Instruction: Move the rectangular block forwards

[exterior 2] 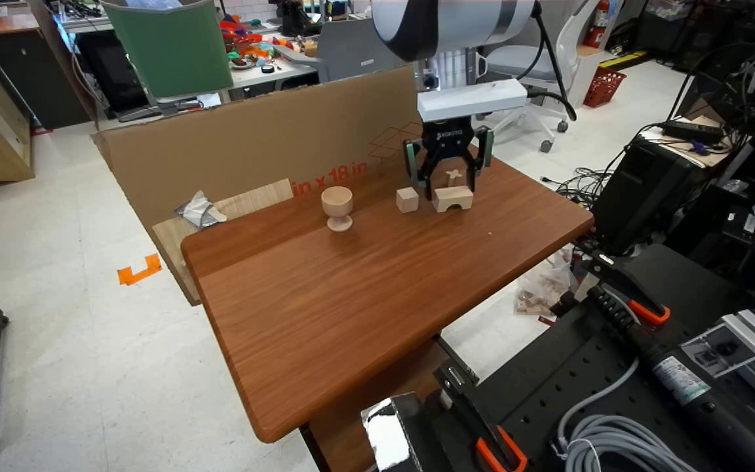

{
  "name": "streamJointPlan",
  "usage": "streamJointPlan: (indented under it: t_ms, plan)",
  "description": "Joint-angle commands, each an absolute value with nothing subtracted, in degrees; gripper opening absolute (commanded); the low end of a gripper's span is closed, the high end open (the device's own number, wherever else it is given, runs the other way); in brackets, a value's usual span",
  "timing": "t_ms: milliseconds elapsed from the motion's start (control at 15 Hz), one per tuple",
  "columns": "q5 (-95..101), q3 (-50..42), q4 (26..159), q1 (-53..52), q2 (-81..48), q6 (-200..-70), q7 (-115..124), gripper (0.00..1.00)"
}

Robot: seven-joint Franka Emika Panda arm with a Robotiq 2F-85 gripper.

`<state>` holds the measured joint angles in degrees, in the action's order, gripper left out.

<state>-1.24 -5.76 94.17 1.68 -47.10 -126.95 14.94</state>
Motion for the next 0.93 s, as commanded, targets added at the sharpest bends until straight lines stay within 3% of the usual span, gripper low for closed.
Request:
streamJointPlan:
  t_ms: [0,67,400,867]
  plan:
    - [-0.2,-6.9,91.1,0.7,-49.0,-124.7,16.1,0.49]
    - [-0.2,-6.9,90.8,0.7,-49.0,-124.6,16.0,0.43]
    - [0.2,-6.6,92.5,0.7,-47.5,-124.1,15.0,0.43]
    - [3.4,-4.4,107.6,-2.6,-36.7,-127.1,9.6,0.43]
